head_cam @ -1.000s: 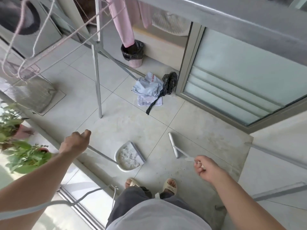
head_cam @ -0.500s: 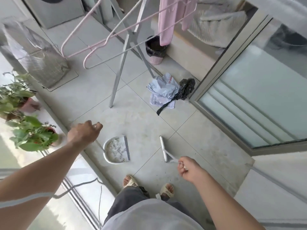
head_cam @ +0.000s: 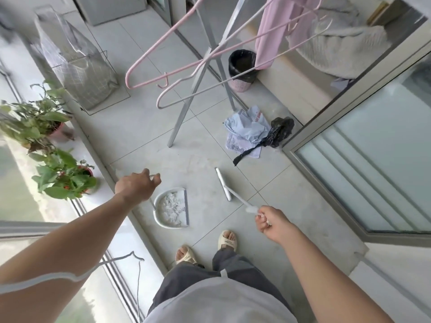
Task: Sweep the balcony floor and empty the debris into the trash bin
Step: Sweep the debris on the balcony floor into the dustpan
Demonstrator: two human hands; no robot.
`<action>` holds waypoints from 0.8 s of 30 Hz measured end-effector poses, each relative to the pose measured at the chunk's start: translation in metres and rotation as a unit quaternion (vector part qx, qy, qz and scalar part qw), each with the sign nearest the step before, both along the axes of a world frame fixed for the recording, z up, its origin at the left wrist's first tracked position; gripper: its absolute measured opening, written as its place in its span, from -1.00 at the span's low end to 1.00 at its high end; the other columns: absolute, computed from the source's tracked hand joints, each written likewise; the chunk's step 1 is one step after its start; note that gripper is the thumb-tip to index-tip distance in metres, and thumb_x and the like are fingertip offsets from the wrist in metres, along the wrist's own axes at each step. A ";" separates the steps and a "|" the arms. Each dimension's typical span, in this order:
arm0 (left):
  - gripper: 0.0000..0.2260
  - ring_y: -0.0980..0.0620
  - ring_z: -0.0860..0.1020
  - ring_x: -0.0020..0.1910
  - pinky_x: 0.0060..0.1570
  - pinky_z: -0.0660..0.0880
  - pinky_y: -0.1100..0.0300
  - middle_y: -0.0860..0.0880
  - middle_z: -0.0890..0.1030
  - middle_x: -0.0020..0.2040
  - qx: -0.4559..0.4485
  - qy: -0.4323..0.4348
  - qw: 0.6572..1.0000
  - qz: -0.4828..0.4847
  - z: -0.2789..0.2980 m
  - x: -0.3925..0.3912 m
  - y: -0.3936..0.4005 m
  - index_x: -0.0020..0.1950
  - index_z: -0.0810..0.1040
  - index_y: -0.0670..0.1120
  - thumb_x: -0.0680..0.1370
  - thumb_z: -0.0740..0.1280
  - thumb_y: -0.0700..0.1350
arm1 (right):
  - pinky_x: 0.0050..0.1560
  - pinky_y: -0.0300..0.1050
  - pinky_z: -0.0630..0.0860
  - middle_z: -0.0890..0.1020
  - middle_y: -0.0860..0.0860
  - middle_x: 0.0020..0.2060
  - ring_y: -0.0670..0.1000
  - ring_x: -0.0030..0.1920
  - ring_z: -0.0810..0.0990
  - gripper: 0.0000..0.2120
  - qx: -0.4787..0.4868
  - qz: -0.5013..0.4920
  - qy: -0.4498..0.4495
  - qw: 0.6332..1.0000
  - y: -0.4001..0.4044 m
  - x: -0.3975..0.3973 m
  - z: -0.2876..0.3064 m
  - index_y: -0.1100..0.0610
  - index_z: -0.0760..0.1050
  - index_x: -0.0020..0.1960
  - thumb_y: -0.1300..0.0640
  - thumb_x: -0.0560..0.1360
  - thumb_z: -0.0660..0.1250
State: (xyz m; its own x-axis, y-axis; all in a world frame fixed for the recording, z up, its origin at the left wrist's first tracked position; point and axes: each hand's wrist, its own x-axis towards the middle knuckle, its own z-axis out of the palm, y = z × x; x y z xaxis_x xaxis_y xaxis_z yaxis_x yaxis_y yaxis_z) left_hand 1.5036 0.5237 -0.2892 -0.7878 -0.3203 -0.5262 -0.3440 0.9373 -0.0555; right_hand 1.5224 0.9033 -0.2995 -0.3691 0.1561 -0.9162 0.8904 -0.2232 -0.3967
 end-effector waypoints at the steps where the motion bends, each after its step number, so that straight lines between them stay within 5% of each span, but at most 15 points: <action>1: -0.57 -0.17 0.55 -0.07 -0.16 0.41 0.07 -0.16 0.59 0.00 0.007 -0.005 1.000 0.006 -0.001 -0.001 0.000 0.24 0.40 -0.02 0.59 -0.04 0.20 | -0.64 -0.33 0.13 0.33 0.06 -0.43 -0.13 -0.61 0.25 -0.82 0.010 0.021 0.004 1.000 -0.003 -0.010 0.000 0.30 0.46 -0.04 0.37 0.51 0.09; 7: -0.43 -0.16 0.57 -0.03 -0.10 0.45 0.04 -0.14 0.60 0.05 0.005 -0.014 1.000 0.017 -0.010 0.004 0.004 0.26 0.38 -0.02 0.53 -0.13 0.31 | -0.49 -0.33 0.18 0.39 0.08 -0.44 -0.02 -0.49 0.29 -0.87 0.104 0.204 -0.010 0.973 -0.020 -0.043 -0.018 0.25 0.45 -0.15 0.37 0.43 0.13; 12: -0.47 -0.16 0.58 0.09 -0.12 0.38 0.06 -0.15 0.60 0.19 -0.003 -0.034 0.999 0.037 -0.009 -0.001 0.016 0.34 0.35 -0.03 0.59 -0.06 0.31 | -0.54 -0.36 0.07 0.33 0.03 -0.50 -0.08 -0.59 0.21 -0.82 0.062 0.333 -0.071 0.938 -0.015 -0.060 -0.018 0.26 0.49 -0.08 0.34 0.43 0.12; 17: -0.46 -0.16 0.58 0.07 -0.10 0.41 0.05 -0.13 0.62 0.14 -0.009 -0.028 0.999 0.032 -0.008 -0.010 0.022 0.31 0.35 -0.04 0.60 -0.07 0.32 | -0.75 -0.40 0.02 0.32 0.06 -0.43 -0.18 -0.65 0.17 -0.92 -0.103 0.205 -0.115 0.966 0.049 -0.120 0.010 0.22 0.34 -0.08 0.32 0.54 0.09; 24: -0.46 -0.17 0.57 0.06 -0.09 0.41 0.04 -0.16 0.62 0.12 -0.020 -0.026 0.999 0.027 -0.008 -0.006 0.021 0.31 0.35 -0.06 0.61 -0.06 0.31 | -0.69 -0.40 0.03 0.33 0.07 -0.44 -0.15 -0.63 0.17 -0.92 -0.065 0.245 -0.068 0.965 0.050 -0.085 0.018 0.24 0.36 -0.08 0.32 0.53 0.10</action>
